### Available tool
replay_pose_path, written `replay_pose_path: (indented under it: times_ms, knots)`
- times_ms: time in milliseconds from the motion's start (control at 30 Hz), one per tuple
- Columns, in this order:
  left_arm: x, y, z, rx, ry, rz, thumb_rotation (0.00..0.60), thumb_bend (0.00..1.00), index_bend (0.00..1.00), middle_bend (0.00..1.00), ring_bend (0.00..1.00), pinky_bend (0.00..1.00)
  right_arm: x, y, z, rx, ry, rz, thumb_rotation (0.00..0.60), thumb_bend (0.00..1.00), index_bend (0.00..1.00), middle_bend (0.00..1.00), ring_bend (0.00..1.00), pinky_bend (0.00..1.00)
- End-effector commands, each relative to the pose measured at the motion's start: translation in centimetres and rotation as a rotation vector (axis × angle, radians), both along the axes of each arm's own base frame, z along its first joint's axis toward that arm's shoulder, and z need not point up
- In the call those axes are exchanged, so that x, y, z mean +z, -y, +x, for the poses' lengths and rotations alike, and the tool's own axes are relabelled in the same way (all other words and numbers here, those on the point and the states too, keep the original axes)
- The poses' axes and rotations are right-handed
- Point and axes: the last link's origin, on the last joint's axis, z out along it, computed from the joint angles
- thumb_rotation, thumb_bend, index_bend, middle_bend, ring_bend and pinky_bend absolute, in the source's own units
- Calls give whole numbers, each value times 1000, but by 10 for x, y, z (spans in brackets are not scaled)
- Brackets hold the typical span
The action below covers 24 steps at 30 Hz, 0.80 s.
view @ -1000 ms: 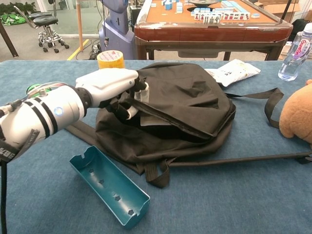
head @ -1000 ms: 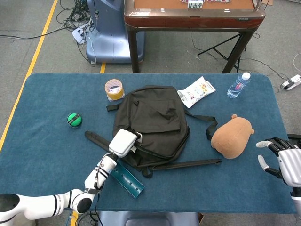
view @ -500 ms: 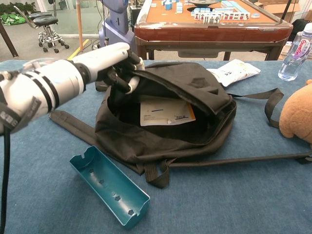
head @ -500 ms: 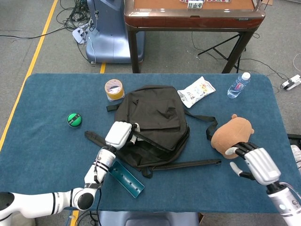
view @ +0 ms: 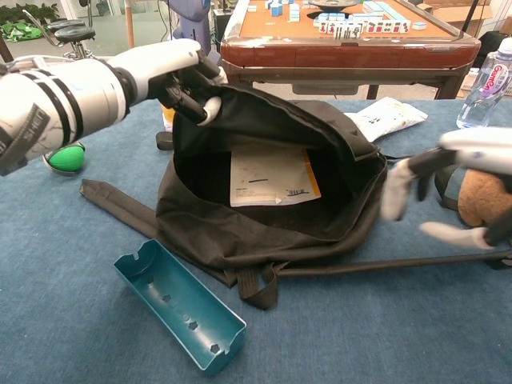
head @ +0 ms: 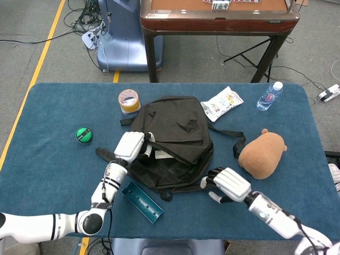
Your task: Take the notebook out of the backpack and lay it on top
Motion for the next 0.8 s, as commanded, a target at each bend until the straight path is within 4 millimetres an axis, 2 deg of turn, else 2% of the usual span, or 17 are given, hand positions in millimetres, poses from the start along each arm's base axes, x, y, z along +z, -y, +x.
replay_pose_path:
  times_ms: [33, 233, 367, 533, 800]
  knots:
    - [6, -3, 0, 28, 11, -6, 600, 618, 652, 641, 501, 367, -29, 25, 19, -9, 1, 45, 600, 407, 403, 410, 295, 332]
    - [13, -8, -3, 60, 7, -6, 600, 619, 641, 642, 501, 368, -70, 53, 31, -72, 47, 65, 600, 402, 403, 409, 295, 332]
    - [15, -10, -5, 96, 20, -26, 600, 618, 625, 639, 501, 368, -88, 66, 38, -88, 78, 46, 600, 401, 403, 409, 295, 332]
    - [14, -12, -8, 126, 24, -44, 600, 618, 613, 626, 501, 368, -104, 80, 45, -121, 126, 5, 600, 402, 403, 409, 295, 332]
    - [12, -14, -7, 129, 29, -48, 600, 617, 602, 612, 502, 368, -117, 91, 48, -125, 131, -103, 600, 384, 403, 410, 296, 332]
